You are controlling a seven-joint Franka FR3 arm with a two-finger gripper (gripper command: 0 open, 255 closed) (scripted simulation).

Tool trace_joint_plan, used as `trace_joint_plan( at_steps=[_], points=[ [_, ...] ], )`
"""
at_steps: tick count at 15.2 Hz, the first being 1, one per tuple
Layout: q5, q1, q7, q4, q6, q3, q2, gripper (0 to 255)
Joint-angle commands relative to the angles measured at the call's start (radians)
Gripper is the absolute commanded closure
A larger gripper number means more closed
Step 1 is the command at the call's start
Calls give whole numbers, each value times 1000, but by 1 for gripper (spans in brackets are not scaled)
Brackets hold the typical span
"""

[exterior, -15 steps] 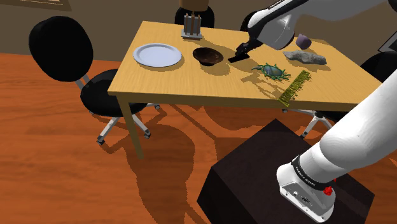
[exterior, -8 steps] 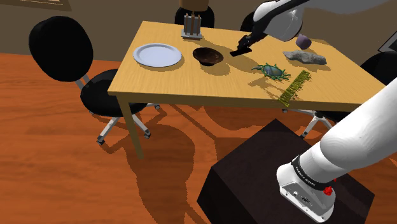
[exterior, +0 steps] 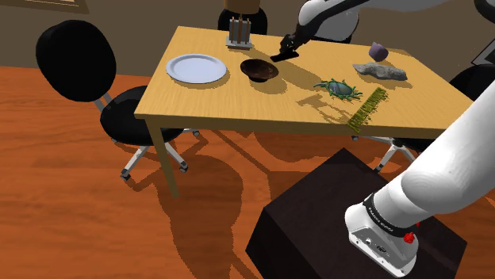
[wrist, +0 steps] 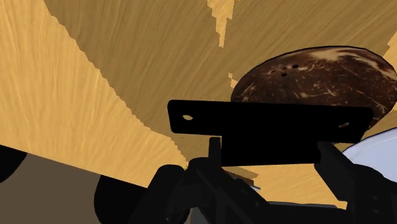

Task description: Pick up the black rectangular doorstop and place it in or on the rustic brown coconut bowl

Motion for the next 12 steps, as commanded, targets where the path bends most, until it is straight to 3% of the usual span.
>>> trace_joint_plan(
  at_steps=[1, 7, 12],
  points=[
    [-43, 27, 72, 65, -15, 2, 46, 255],
    [-127, 110, 230, 291, -92, -8, 193, 255],
    [-123, 112, 233, 287, -53, -5, 228, 255]
  ],
)
